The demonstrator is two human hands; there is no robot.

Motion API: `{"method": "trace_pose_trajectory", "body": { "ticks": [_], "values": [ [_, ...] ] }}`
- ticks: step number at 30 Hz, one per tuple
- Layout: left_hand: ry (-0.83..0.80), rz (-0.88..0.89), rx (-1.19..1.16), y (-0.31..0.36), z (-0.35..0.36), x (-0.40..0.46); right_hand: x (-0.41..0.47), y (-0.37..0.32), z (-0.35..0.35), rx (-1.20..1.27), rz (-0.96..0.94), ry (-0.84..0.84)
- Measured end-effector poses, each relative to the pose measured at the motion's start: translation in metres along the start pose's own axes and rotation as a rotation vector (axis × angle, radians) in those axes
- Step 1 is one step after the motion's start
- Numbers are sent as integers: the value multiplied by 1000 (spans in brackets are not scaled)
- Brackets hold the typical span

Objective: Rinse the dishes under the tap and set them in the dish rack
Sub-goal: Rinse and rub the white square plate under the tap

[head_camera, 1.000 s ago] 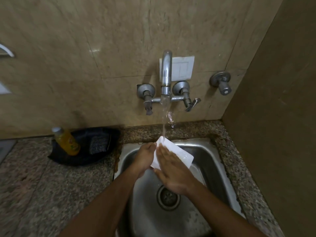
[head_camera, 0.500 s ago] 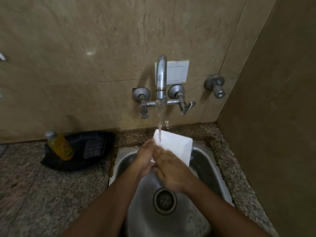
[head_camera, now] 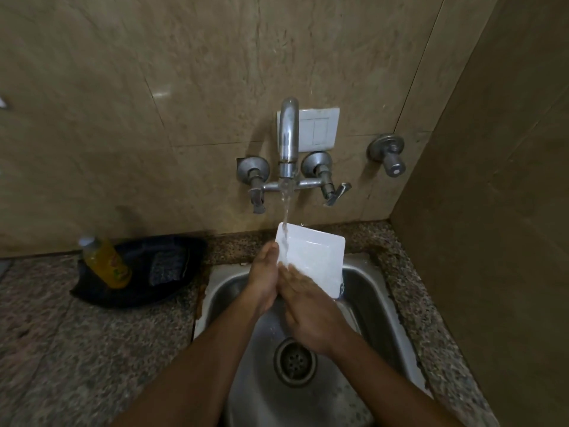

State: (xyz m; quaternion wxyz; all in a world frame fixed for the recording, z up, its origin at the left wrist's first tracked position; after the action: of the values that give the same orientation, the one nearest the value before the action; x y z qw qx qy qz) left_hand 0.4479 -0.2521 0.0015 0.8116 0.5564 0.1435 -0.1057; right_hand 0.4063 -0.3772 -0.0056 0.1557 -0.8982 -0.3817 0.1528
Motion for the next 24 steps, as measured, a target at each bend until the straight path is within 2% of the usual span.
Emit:
{"method": "trace_pose_trajectory", "body": {
  "ticks": [2,5,9,11,13,15,17,19,21,22,24],
  "values": [
    [25,22,-18,-2,-4,1,-5,3,-1,12,-27,6],
    [23,48,-39,-5,-4,-5,-14,16,-6,-13,52,36],
    [74,68,25,-4,-7,0,-10,6,1,27,-4,-2],
    [69,67,36,-7,-13,-1,-17,23,0,-46,-14,44],
    [73,72,90,-6,-14,-6,-23,38,-2,-144,70,21],
    [104,73,164,-5,-11,-8,-21,35,2,-235,111,-4],
    [147,80,247,3,-13,-9,-22,29,1,-236,116,52],
    [119,-5,377,11,-20,-10,-28,37,-9,-107,215,148],
    [-9,-97,454,17,-28,-9,-32,53,-17,72,375,300],
    [-76,-126,459,19,-28,-9,-31,58,-20,235,437,300],
    [-143,-141,440,20,-25,-11,-21,57,-24,643,472,162]
  ]
}}
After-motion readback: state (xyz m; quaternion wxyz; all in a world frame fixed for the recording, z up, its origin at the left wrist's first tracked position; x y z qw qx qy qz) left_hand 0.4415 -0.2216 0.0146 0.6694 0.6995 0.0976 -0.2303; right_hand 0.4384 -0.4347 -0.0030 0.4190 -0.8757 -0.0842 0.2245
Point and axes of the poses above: each hand's wrist, its own x-axis towards the middle knuckle, its own z-axis out of the palm, y = z × x, the point moved 1 cm from there along x, towards the middle knuckle, and after that the axes turned 15 degrees about -y, right-handed, at the moved point
